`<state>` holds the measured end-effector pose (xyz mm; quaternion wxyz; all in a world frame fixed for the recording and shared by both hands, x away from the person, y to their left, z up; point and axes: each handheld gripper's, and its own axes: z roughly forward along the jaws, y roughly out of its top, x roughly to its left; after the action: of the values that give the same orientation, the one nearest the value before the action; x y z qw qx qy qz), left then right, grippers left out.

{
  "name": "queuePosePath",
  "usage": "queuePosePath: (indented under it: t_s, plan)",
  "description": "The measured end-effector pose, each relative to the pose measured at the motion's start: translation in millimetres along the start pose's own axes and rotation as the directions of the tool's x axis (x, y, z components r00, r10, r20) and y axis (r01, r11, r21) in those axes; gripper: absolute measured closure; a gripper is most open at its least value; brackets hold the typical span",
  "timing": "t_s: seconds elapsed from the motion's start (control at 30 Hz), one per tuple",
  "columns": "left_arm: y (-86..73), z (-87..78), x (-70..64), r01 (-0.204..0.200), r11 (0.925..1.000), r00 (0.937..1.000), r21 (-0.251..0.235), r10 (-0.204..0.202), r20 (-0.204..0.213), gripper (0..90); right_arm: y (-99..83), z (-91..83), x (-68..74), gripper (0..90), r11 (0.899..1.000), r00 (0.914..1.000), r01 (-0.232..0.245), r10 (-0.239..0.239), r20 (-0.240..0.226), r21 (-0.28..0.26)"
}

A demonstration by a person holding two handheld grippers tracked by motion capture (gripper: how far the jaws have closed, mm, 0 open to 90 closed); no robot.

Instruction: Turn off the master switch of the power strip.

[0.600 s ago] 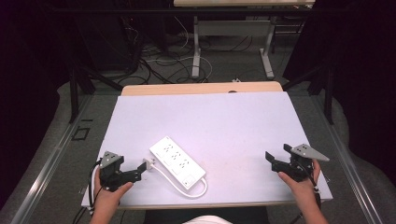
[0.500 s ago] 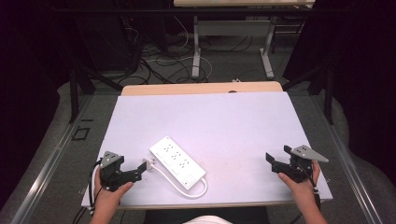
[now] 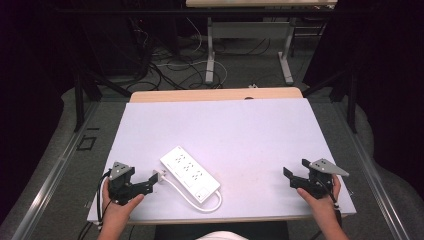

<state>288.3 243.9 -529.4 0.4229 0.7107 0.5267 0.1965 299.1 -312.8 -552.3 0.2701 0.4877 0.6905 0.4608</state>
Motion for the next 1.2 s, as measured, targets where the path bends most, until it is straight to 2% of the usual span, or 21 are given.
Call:
queuePosePath:
  t_s: [0.1,0.13,0.23,0.3,0.4,0.5,0.53,0.6,0.63,0.7,0.73,0.97,1.0,1.03,1.07,1.2]
  plan:
    - [1.0,-1.1,-1.9,-0.004,1.0,1.0,-0.004,0.004,-0.002,11.5,-0.5,1.4,0.3,18.5,1.0,0.9999,0.011,-0.011,-0.008,-0.004]
    - [1.5,-2.0,-2.0,-0.015,0.9999,0.9999,-0.007,0.015,-0.005,13.5,-1.1,2.5,1.6,18.5,1.0,0.9999,-0.002,0.002,-0.011,-0.013]
    - [2.1,-3.4,-3.9,-0.019,0.9996,0.9998,-0.019,0.019,0.0,16.6,-0.8,2.2,1.3,18.6,1.0,0.9997,0.02,-0.02,-0.012,0.006]
    - [2.4,-4.0,-4.8,-0.026,0.9994,0.9997,-0.024,0.026,0.003,19.3,-1.2,2.5,3.2,18.6,1.0,0.9998,0.006,-0.006,-0.018,0.006]
    - [2.8,-4.5,-6.2,-0.03,0.9994,0.9995,-0.019,0.03,0.012,22.5,-2.0,4.1,4.0,18.7,1.0,0.9997,0.003,-0.003,-0.023,-0.004]
    - [3.5,-5.2,-8.4,-0.039,0.9992,0.999,-0.013,0.039,0.02,26.9,-2.0,4.5,3.3,18.7,1.0,0.9994,0.023,-0.023,-0.027,0.003]
    - [3.7,-5.8,-9.1,-0.05,0.9987,0.9985,-0.008,0.051,0.022,26.9,-2.0,4.5,3.3,18.7,1.0,0.9994,0.023,-0.023,-0.027,0.003]
    - [3.2,-6.9,-13.1,-0.067,0.9976,0.9977,-0.016,0.067,0.01,32.9,-2.1,4.6,4.0,18.7,1.0,0.9995,0.019,-0.019,-0.027,0.003]
    - [3.4,-7.5,-14.4,-0.079,0.9967,0.9968,-0.018,0.079,0.007,36.4,-1.5,3.4,3.0,18.7,0.999,0.9992,0.03,-0.03,-0.028,0.021]
    - [3.7,-8.6,-17.4,-0.089,0.9958,0.996,-0.021,0.089,0.003,37.8,-1.5,3.4,2.9,18.7,0.999,0.9992,0.028,-0.028,-0.029,0.024]
    - [3.8,-9.1,-19.1,-0.091,0.9956,0.9958,-0.022,0.092,0.004,40.5,-2.2,4.6,3.5,18.7,1.0,0.9995,0.019,-0.019,-0.025,0.009]
    - [4.4,-10.6,-28.2,-0.132,0.991,0.9903,-0.02,0.133,0.041,54.2,-3.2,5.4,4.6,18.7,1.0,0.9996,-0.002,0.003,-0.028,0.012]
    - [4.2,-10.6,-29.8,-0.13,0.9914,0.99,-0.017,0.13,0.055,56.4,-3.2,5.6,3.2,18.5,1.0,0.9996,0.012,-0.012,-0.024,0.011]
    - [4.0,-10.1,-30.4,-0.142,0.9896,0.9879,-0.024,0.143,0.061,56.4,-3.2,5.6,3.2,18.5,1.0,0.9996,0.012,-0.012,-0.024,0.011]
    - [3.6,-10.0,-32.3,-0.131,0.9911,0.9887,-0.023,0.132,0.071,57.3,-3.4,6.7,2.9,18.4,1.0,0.9996,0.012,-0.012,-0.025,-0.003]
    - [4.0,-10.8,-34.9,-0.149,0.9888,0.9855,-0.017,0.149,0.081,58.6,-3.4,5.8,2.6,18.4,1.0,0.9997,0.004,-0.004,-0.024,0.008]
